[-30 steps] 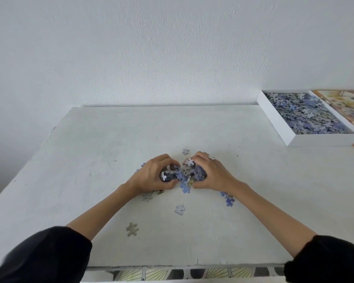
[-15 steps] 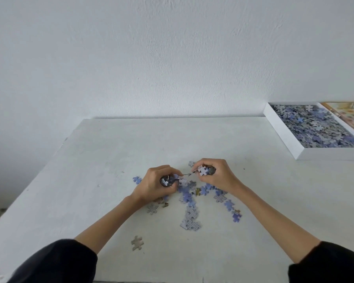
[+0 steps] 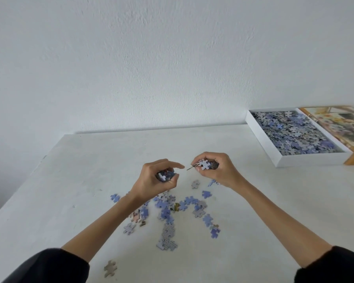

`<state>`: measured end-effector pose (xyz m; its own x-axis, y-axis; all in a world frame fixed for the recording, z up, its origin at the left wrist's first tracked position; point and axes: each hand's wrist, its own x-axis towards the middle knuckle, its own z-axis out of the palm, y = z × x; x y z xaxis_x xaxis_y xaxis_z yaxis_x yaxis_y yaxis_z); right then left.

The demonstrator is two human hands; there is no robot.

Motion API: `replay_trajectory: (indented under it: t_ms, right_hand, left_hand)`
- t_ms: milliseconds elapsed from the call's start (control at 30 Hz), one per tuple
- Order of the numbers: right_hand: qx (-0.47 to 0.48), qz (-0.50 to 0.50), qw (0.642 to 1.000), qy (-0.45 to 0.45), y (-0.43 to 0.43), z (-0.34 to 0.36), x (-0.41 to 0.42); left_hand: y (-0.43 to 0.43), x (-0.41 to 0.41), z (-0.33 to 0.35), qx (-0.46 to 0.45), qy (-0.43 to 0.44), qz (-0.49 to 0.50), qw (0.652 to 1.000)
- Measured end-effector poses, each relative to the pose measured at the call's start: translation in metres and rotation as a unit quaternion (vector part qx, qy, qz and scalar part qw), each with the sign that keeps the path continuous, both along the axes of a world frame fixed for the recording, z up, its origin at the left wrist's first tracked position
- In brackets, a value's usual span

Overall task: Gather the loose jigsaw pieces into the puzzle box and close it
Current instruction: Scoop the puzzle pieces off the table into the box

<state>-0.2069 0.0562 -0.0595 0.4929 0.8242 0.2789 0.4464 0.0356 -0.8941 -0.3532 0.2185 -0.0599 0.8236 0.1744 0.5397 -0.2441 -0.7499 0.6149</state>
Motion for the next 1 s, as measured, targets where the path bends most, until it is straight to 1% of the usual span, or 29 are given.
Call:
replay_trajectory:
  t_ms: [233, 533, 633, 700, 800, 833, 900, 933, 1000]
  right_hand:
    - [-0.012, -0.029, 0.999, -0.011, -0.044, 0.031, 0.055]
    - [-0.036, -0.116, 0.991, -0.062, -0.111, 0.049, 0.184]
    - [-0.045, -0.144, 0.985, -0.083, -0.134, 0.048, 0.234]
    - [-0.057, -0.167, 0.98, -0.097, -0.145, 0.046, 0.265]
    - [-0.109, -0.172, 0.968, -0.145, -0.154, 0.031, 0.305]
    - [-0.136, -0.164, 0.965, -0.156, -0.155, 0.023, 0.315]
    - [-0.183, -0.157, 0.956, -0.167, -0.161, 0.007, 0.333]
    - [-0.179, -0.162, 0.956, -0.164, -0.164, 0.001, 0.339]
    - [-0.14, -0.184, 0.961, -0.151, -0.168, -0.006, 0.343]
  left_hand:
    - [-0.037, 0.066, 0.018, -0.015, -0.002, -0.024, 1.0]
    - [-0.107, 0.201, 0.04, -0.018, -0.002, -0.075, 0.997]
    - [-0.135, 0.249, 0.043, 0.001, -0.006, -0.101, 0.995]
    - [-0.152, 0.28, 0.041, 0.01, 0.007, -0.117, 0.993]
    - [-0.173, 0.324, 0.029, 0.043, 0.037, -0.13, 0.99]
    - [-0.176, 0.334, 0.023, 0.076, 0.055, -0.119, 0.988]
    - [-0.18, 0.355, 0.007, 0.144, 0.093, -0.065, 0.983]
    - [-0.181, 0.363, 0.001, 0.149, 0.11, -0.035, 0.982]
    - [-0.177, 0.371, -0.007, 0.131, 0.12, 0.017, 0.984]
